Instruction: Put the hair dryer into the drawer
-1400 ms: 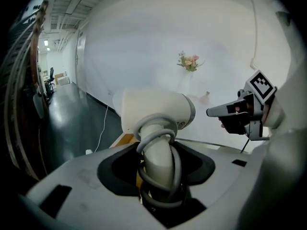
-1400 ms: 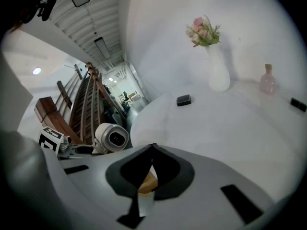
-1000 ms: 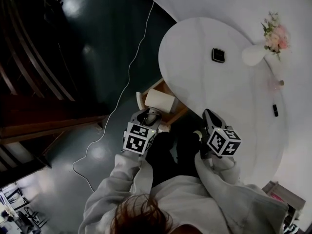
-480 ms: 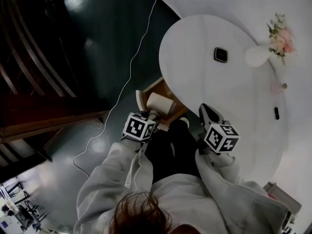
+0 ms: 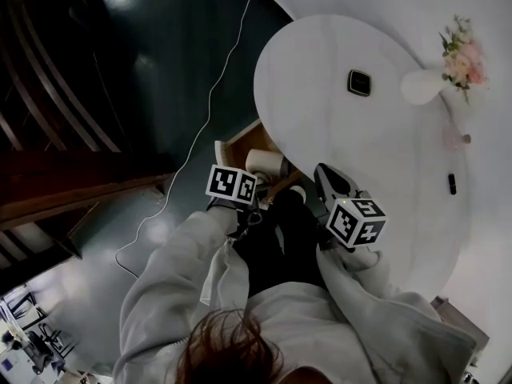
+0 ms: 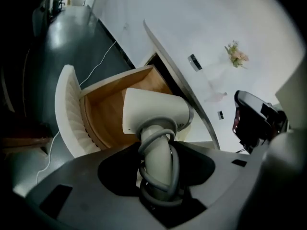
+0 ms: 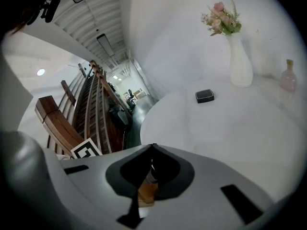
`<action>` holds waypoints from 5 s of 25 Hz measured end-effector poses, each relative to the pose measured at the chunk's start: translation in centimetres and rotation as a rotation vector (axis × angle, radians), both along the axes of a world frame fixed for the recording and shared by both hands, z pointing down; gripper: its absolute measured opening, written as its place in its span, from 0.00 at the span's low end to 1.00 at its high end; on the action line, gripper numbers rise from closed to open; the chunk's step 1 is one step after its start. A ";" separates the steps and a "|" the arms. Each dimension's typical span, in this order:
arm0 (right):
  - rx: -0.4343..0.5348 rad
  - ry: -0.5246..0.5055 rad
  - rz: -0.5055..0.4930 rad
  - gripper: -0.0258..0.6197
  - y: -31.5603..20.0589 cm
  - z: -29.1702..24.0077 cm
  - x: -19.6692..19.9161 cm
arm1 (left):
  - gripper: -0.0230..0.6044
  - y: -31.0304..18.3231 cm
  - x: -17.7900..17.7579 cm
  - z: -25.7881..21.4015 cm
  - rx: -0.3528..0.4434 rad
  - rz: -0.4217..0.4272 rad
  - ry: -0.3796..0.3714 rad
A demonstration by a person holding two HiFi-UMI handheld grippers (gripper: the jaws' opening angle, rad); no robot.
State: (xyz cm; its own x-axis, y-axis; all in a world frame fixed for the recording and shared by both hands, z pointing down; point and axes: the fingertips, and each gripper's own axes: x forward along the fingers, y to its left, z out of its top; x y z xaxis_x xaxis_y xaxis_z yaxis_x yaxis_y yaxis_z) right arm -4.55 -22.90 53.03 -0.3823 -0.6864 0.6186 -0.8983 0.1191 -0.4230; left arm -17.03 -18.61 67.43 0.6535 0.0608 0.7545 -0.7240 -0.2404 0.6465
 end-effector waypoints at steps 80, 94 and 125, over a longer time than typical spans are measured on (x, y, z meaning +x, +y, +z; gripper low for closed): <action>-0.220 0.032 -0.008 0.12 6.8 4.8 2.2 | 0.37 -11.0 7.7 12.2 0.237 0.001 0.092; -0.247 0.015 -0.020 0.12 7.1 5.9 2.1 | 0.38 -12.3 8.0 14.5 0.489 0.101 0.001; -0.158 -0.067 -0.064 0.12 4.5 3.8 0.0 | 0.53 -12.2 5.8 6.1 0.422 -0.007 0.020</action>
